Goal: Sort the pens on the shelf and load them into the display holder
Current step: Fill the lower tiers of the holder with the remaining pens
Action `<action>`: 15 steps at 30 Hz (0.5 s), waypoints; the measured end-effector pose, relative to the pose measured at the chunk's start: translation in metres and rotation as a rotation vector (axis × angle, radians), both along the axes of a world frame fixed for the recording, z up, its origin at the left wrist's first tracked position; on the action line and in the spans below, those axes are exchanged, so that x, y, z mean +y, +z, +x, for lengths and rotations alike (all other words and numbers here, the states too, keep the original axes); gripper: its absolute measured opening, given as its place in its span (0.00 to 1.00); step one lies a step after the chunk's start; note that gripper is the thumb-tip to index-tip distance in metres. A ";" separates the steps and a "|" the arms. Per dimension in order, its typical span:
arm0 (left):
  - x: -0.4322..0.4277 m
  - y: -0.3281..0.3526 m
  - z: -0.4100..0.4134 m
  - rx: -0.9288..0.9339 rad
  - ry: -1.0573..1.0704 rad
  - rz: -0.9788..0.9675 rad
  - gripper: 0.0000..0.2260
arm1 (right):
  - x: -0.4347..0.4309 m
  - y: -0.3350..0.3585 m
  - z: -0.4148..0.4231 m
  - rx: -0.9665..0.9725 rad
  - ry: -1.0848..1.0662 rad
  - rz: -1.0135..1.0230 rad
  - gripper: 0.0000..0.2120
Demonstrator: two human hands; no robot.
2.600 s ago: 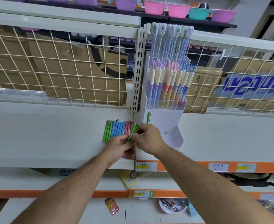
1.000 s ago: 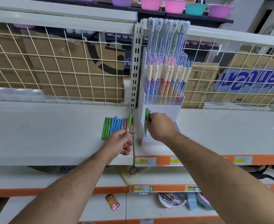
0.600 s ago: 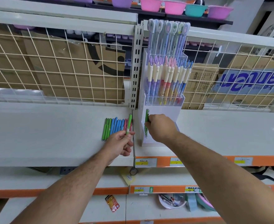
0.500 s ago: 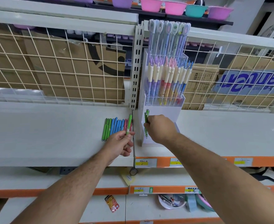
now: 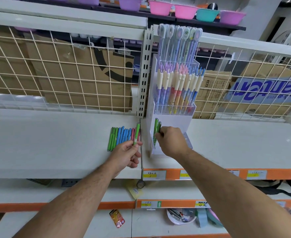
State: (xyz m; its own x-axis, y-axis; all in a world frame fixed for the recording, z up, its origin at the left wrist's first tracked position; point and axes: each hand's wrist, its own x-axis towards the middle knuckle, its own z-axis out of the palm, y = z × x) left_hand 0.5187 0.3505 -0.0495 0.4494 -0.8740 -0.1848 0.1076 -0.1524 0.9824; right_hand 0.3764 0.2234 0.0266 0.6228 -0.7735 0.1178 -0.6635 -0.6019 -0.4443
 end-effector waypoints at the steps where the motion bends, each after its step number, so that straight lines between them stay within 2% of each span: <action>1: 0.000 0.000 0.000 0.000 0.000 0.000 0.10 | 0.001 -0.001 0.000 0.029 0.012 -0.030 0.15; 5: 0.000 0.000 0.001 -0.006 -0.004 0.002 0.11 | 0.002 -0.003 0.001 0.082 0.028 -0.114 0.15; 15: 0.001 0.001 0.001 -0.008 -0.009 0.009 0.10 | -0.002 -0.004 0.001 0.004 -0.022 -0.019 0.16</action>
